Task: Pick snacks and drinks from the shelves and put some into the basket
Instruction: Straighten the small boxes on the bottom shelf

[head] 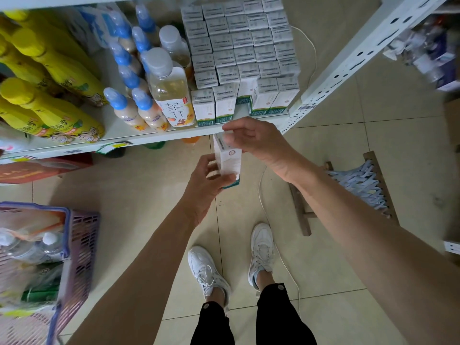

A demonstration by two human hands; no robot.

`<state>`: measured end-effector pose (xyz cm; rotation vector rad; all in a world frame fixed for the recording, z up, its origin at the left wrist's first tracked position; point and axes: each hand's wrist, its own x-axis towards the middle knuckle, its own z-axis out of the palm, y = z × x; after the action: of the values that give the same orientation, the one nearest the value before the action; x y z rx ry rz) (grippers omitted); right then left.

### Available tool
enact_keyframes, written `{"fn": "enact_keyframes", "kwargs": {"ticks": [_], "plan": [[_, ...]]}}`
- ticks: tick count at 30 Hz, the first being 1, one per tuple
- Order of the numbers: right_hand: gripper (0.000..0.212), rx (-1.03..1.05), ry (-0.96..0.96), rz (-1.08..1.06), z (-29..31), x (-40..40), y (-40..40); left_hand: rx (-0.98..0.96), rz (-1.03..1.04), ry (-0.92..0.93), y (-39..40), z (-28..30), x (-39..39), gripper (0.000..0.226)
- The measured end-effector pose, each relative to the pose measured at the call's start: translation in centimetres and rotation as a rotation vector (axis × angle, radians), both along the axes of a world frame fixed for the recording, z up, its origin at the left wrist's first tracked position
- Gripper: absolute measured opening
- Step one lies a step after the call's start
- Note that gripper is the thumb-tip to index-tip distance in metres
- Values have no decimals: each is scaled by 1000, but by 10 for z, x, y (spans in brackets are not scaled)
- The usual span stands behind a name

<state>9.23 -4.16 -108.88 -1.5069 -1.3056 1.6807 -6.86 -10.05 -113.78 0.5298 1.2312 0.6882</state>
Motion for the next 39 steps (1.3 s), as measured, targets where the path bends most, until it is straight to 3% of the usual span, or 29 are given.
{"fn": "enact_keyframes", "kwargs": {"ticks": [5,10,15,22,28,31,39], "plan": [[71,121,-287,186,-2,-4,-7,239,2,347,1,-15,6,50],[64,275,-607,171,-9,-9,-8,351,3,529,4,-24,16,54],[51,305,-697,72,-18,-4,-7,335,115,547,11,-24,30,57],[44,492,-621,77,-27,16,3,251,33,459,23,-26,44,46],[45,558,-672,145,-35,42,29,-127,197,-132,47,-17,58,32],[42,589,-721,225,-34,48,48,-173,253,-298,63,-15,66,17],[40,618,-867,336,-45,50,94,-212,392,-381,103,-22,80,18]]}}
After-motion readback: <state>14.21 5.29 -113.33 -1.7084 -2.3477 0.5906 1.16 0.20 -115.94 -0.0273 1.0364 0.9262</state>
